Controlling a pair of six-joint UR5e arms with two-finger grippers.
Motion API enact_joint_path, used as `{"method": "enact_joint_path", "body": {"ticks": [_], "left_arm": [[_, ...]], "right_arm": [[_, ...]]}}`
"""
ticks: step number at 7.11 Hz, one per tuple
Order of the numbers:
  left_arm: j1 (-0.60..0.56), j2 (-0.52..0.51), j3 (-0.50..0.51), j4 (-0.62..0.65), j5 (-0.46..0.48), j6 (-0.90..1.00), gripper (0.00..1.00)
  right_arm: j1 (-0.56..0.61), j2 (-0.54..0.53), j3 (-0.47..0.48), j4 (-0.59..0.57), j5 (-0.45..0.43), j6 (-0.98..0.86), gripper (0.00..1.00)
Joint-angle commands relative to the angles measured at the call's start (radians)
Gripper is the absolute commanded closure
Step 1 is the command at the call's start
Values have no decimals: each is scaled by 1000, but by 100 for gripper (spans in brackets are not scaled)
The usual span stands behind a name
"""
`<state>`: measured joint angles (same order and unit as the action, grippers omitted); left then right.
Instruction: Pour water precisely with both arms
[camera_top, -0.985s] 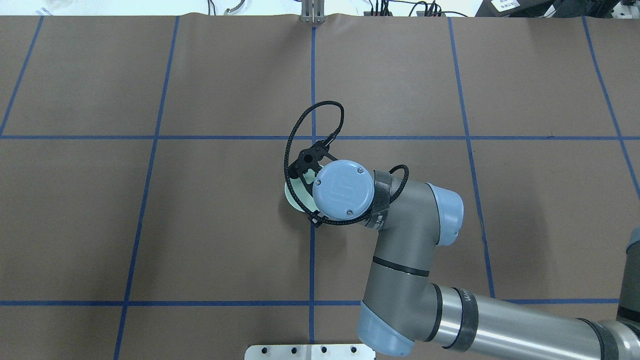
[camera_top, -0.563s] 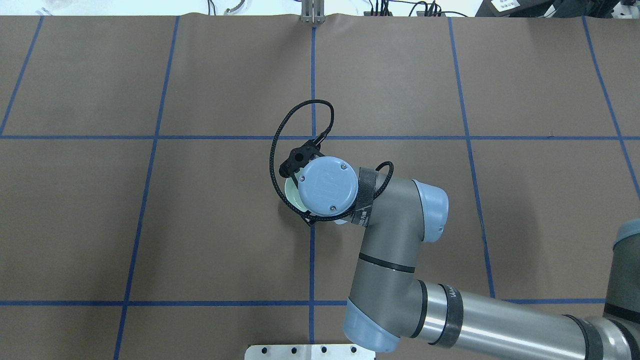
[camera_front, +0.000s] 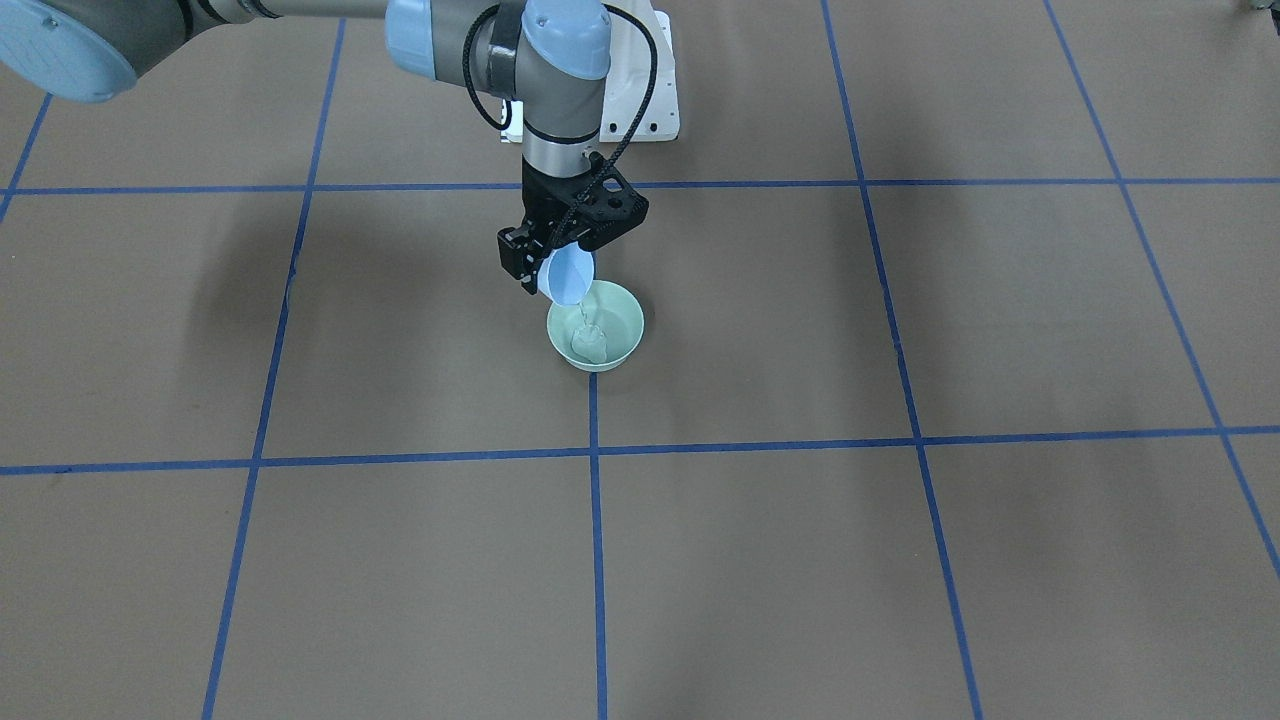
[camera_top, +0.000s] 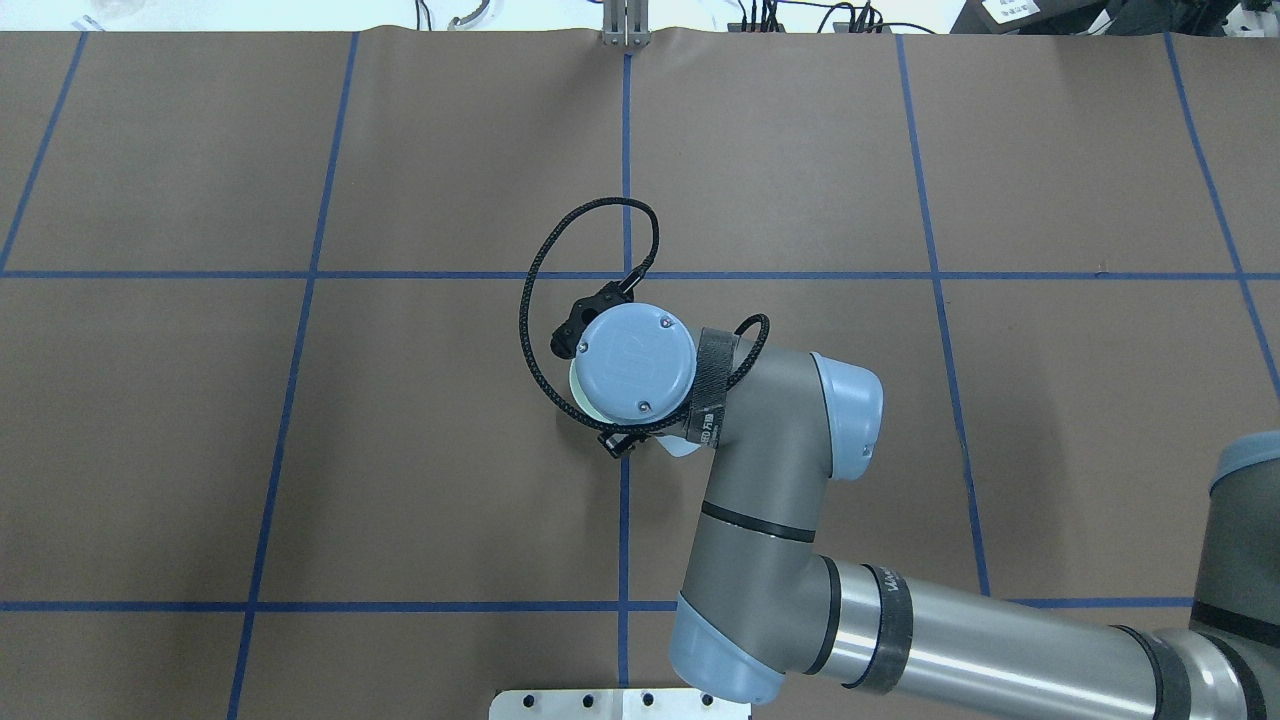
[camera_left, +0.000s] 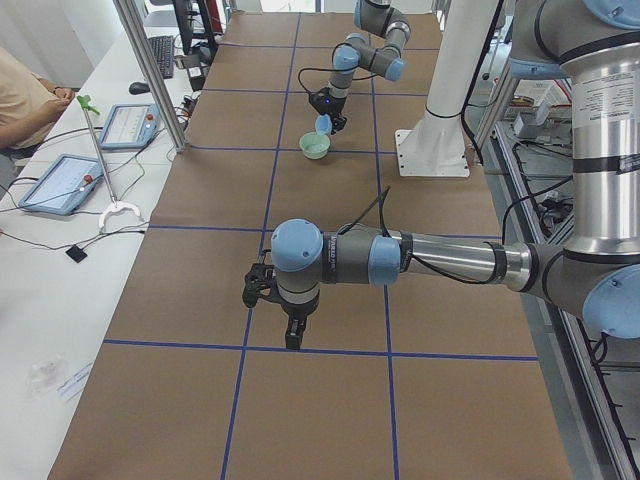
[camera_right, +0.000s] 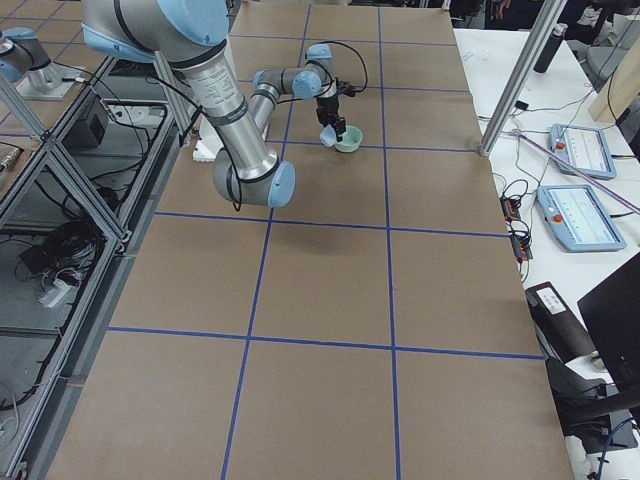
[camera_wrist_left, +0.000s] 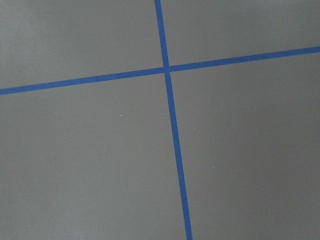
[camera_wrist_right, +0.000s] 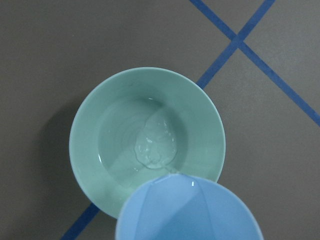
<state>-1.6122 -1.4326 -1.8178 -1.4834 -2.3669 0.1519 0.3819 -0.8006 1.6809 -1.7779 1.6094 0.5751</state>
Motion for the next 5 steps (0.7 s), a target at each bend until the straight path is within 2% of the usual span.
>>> {"method": "enact_joint_path", "body": {"ticks": [1, 4, 5], "left_arm": [[0, 0, 0, 0, 0, 0, 0], [0, 0, 0, 0, -2, 0, 0], [0, 0, -2, -1, -2, 2, 0]], "right_arm": [[0, 1, -1, -3, 1, -4, 100], [11, 0, 11, 6, -3, -8, 100], [93, -102, 117, 280, 1, 102, 100]]}}
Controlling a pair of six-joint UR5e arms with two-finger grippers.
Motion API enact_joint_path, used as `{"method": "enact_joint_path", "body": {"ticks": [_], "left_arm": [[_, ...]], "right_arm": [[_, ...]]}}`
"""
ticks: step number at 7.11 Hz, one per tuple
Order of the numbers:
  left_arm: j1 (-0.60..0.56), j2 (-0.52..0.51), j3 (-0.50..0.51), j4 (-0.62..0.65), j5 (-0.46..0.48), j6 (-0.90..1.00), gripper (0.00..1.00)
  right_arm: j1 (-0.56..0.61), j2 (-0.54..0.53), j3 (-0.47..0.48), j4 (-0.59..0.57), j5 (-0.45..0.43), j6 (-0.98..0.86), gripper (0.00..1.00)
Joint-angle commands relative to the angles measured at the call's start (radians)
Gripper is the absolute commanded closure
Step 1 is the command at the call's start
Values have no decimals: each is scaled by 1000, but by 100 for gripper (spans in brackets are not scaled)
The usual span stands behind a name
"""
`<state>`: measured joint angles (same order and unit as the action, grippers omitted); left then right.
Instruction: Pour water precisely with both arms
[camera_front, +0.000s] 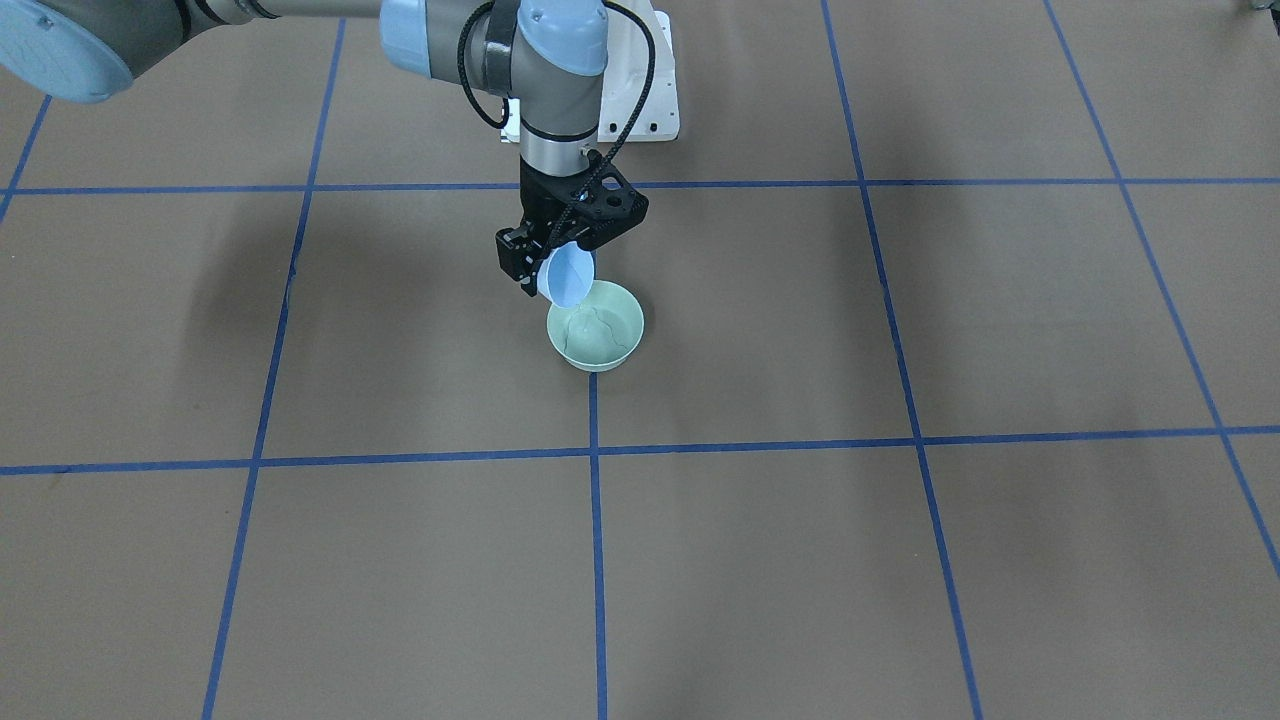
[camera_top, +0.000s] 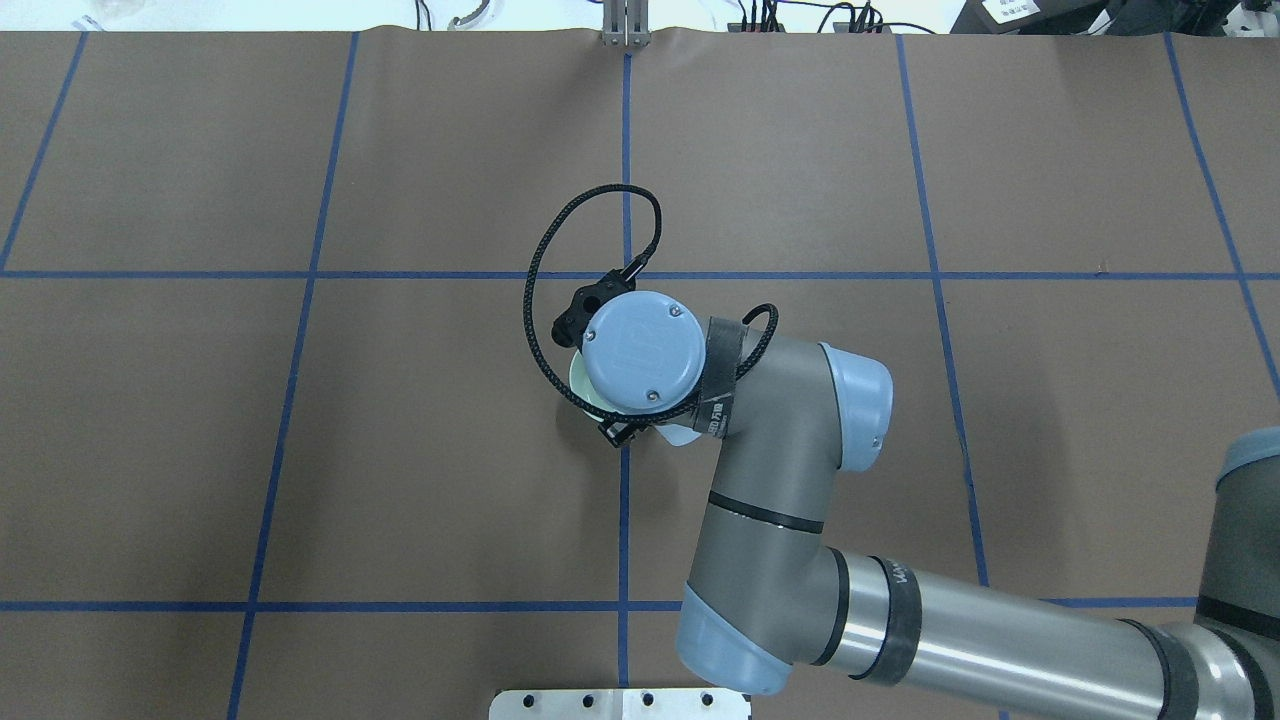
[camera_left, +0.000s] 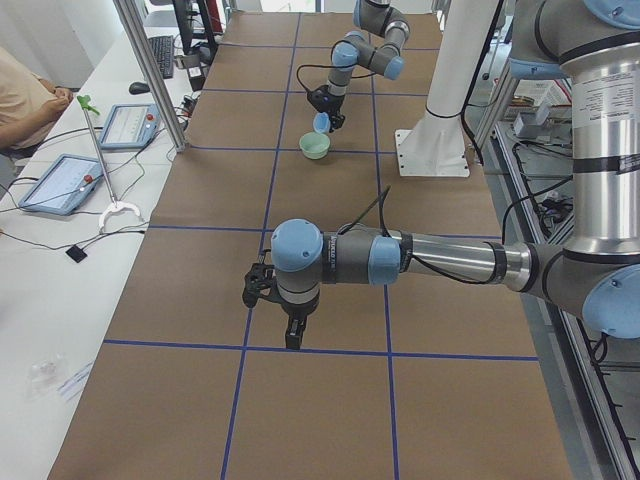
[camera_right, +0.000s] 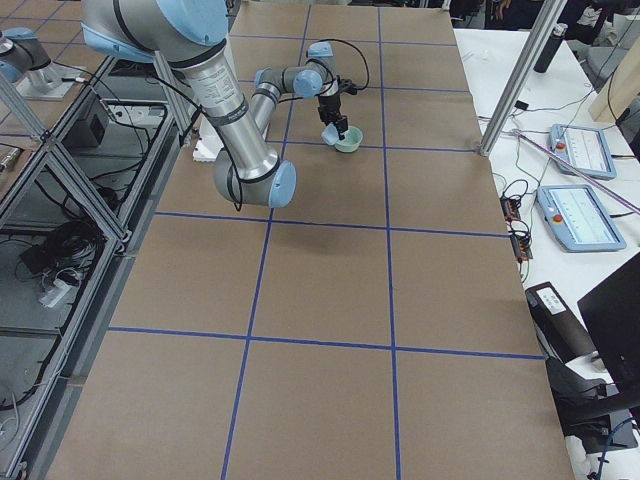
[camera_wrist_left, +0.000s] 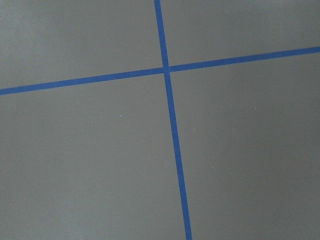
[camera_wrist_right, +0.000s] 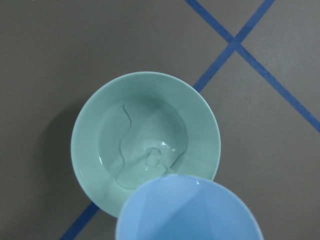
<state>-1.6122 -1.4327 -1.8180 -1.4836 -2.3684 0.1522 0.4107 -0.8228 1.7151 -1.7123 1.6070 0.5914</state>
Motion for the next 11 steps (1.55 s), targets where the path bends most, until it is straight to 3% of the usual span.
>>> {"method": "enact_joint_path", "body": {"ticks": [1, 2, 11], "left_arm": [[0, 0, -6, -1, 0, 0, 0], [0, -2, -7, -1, 0, 0, 0], [0, 0, -4, -1, -2, 0, 0]], "right_arm": [[85, -123, 86, 347, 2, 146, 100], [100, -150, 86, 426, 2, 151, 100], [126, -183, 96, 438, -10, 140, 100]]}}
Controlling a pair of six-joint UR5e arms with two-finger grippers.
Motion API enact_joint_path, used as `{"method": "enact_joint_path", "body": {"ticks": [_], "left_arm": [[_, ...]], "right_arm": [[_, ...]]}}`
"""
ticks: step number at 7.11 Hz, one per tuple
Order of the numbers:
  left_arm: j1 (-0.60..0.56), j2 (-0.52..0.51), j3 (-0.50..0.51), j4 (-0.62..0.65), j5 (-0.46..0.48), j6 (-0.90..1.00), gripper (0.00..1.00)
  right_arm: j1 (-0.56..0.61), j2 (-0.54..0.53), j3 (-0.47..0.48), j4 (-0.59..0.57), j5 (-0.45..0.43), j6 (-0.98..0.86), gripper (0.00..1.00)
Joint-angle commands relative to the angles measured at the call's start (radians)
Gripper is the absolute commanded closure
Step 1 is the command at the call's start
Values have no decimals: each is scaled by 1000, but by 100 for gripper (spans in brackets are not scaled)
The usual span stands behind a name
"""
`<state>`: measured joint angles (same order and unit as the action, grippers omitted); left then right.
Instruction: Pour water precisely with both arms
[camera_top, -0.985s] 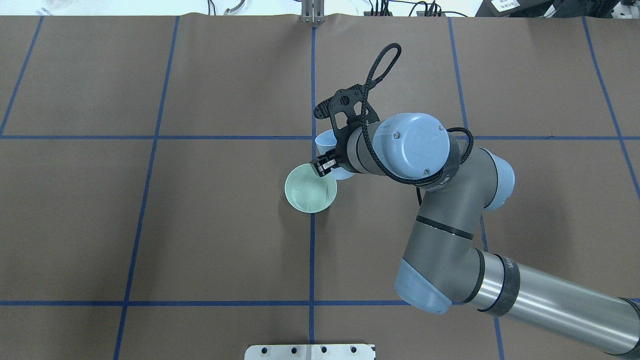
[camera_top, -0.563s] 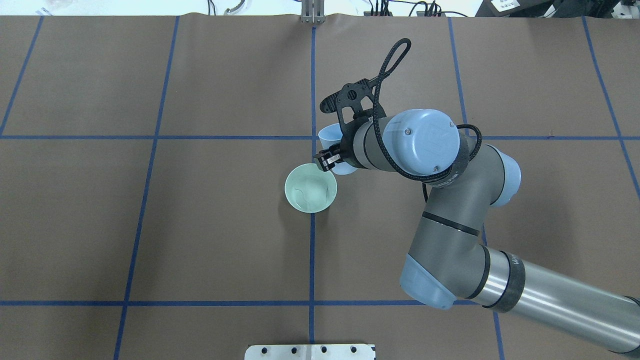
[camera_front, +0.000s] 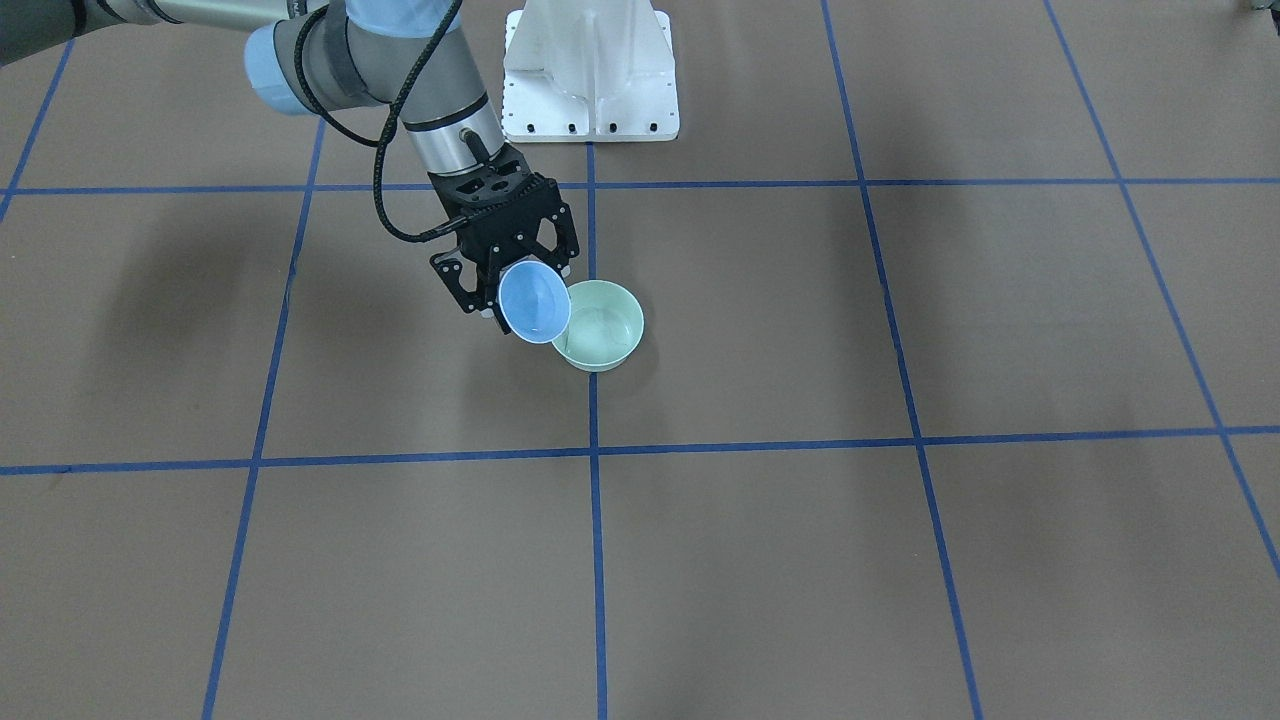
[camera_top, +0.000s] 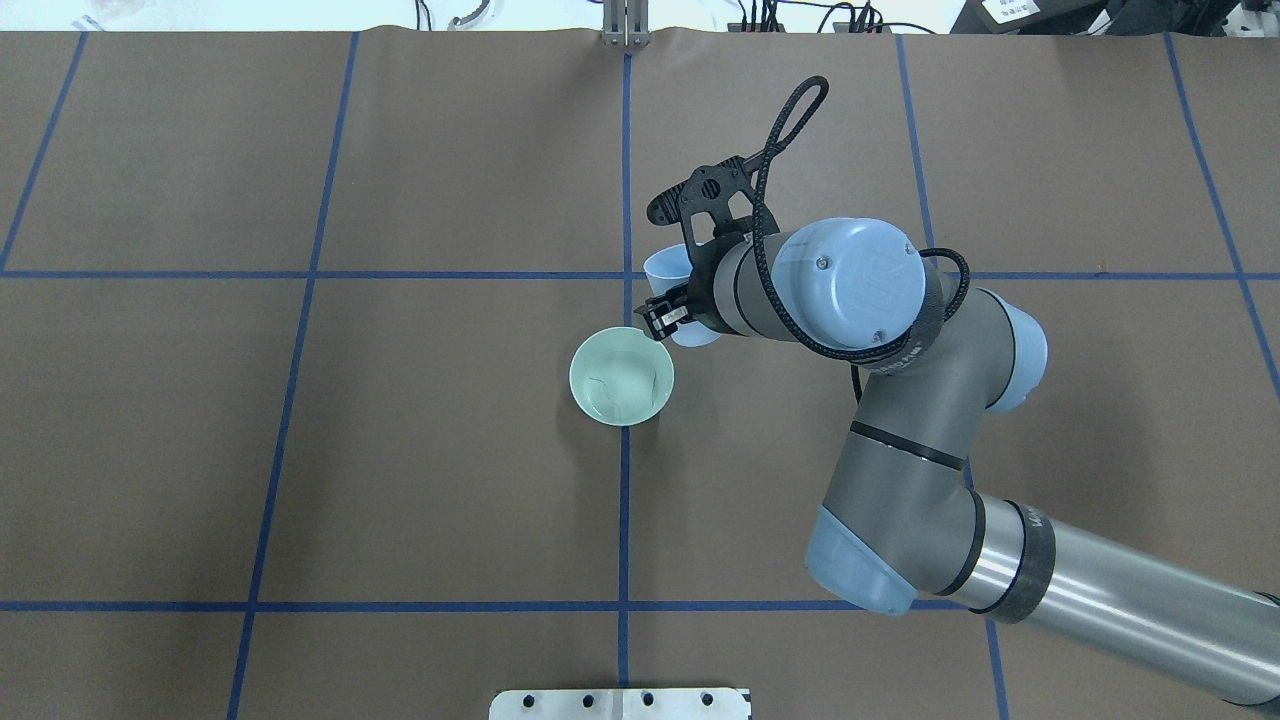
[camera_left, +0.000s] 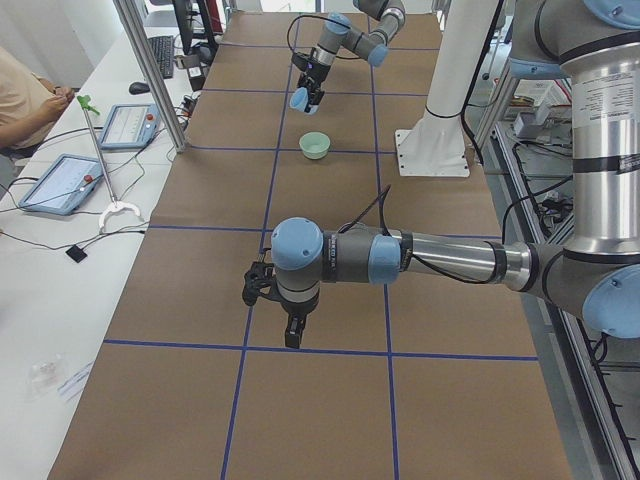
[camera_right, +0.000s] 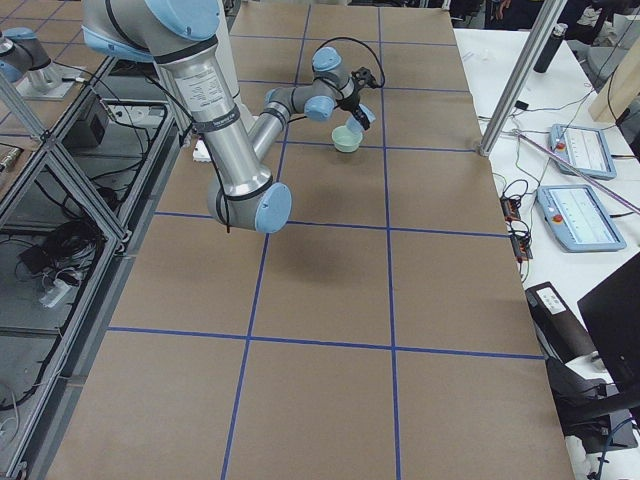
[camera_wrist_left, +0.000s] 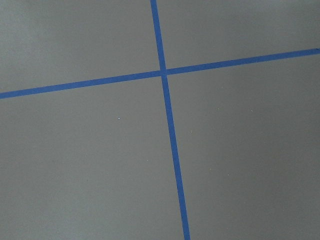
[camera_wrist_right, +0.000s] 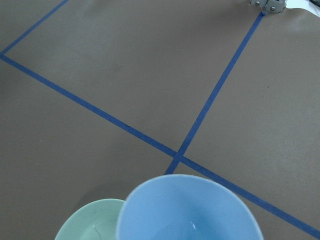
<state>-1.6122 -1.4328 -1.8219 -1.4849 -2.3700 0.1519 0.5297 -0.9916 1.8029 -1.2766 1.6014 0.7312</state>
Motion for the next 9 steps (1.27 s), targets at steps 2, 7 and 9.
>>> {"method": "enact_joint_path", "body": {"ticks": [2, 7, 9], "left_arm": [[0, -1, 1, -2, 0, 0, 0], [0, 0, 0, -8, 0, 2, 0], [0, 5, -5, -11, -2, 2, 0]], "right_arm": [[21, -65, 58, 2, -35, 8, 100], [33, -386, 91, 373, -276, 126, 100], [82, -559, -87, 810, -297, 117, 100]]}}
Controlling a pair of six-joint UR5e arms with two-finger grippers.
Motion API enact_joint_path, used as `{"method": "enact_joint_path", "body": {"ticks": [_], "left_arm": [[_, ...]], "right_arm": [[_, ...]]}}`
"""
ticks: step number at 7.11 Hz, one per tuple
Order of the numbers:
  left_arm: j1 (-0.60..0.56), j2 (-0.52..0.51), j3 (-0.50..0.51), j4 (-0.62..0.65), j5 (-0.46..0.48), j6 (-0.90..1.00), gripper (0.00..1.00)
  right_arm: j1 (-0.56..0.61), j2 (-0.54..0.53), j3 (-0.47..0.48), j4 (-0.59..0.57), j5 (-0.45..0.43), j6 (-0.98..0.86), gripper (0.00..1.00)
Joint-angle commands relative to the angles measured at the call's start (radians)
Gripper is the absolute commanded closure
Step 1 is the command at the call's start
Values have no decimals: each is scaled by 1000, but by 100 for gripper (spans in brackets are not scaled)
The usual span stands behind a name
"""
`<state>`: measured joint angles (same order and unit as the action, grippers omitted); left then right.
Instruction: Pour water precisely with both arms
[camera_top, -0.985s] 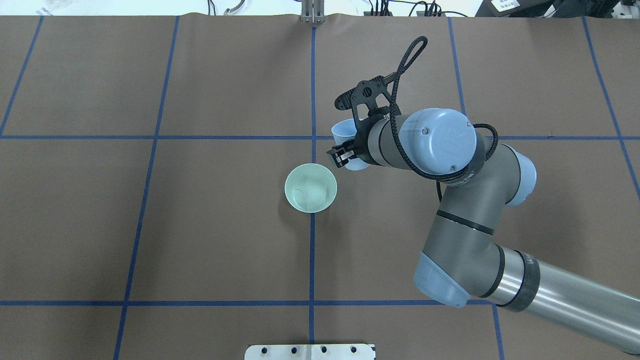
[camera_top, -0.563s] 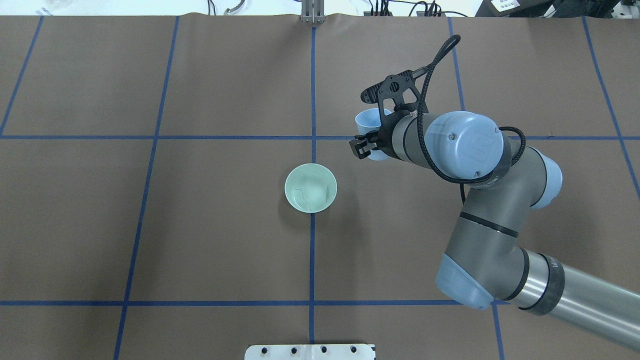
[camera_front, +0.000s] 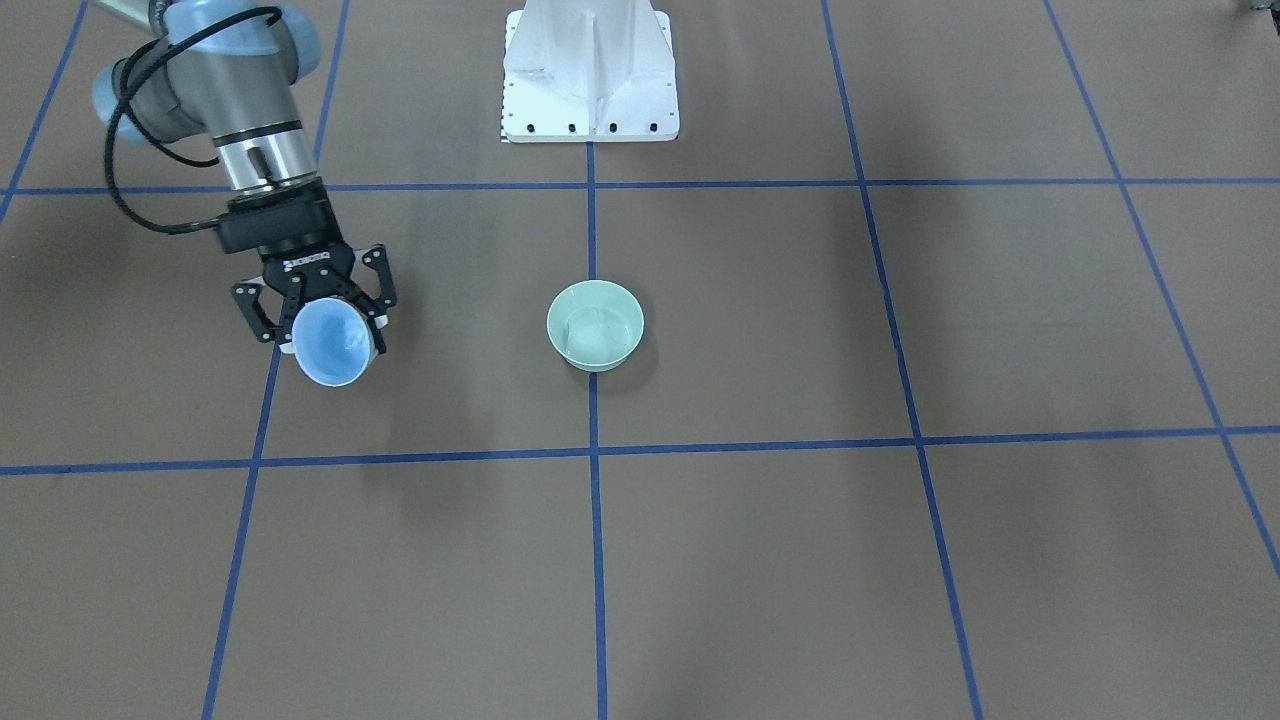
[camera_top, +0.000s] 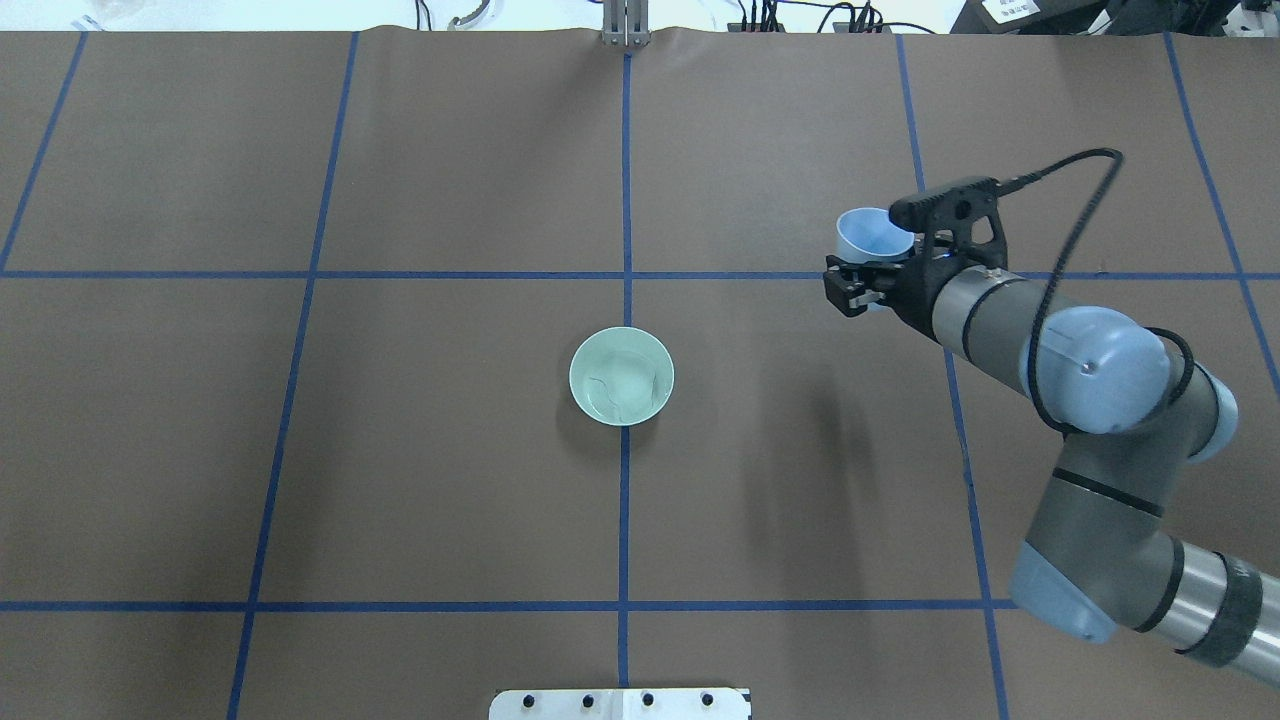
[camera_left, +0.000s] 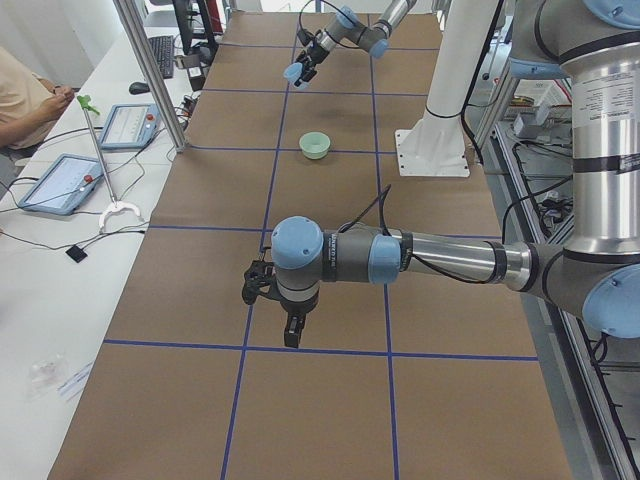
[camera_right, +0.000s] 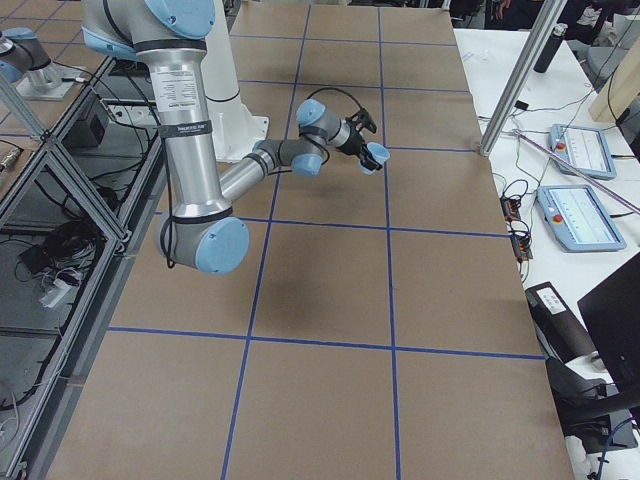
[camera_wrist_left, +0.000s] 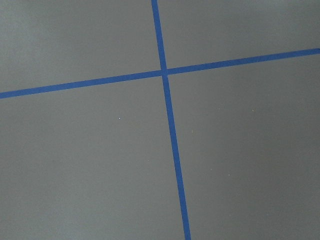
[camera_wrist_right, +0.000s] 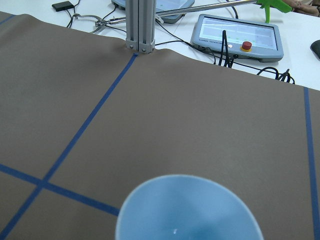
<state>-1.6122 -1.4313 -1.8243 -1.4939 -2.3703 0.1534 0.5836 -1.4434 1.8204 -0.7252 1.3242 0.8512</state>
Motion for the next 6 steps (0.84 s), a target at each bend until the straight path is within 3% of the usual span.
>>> {"method": "enact_joint_path", "body": {"ticks": [1, 3, 4, 6], "left_arm": [[0, 11, -7, -3, -4, 0, 0], [0, 15, -7, -5, -35, 2, 0], [0, 26, -12, -5, -35, 2, 0], [0, 26, -15, -5, -35, 2, 0]], "right_arm": [[41, -109, -160, 303, -55, -7, 100], [44, -158, -181, 311, -185, -6, 100], [42, -208, -196, 366, -213, -3, 100], [42, -218, -345, 574, -230, -3, 100]]}}
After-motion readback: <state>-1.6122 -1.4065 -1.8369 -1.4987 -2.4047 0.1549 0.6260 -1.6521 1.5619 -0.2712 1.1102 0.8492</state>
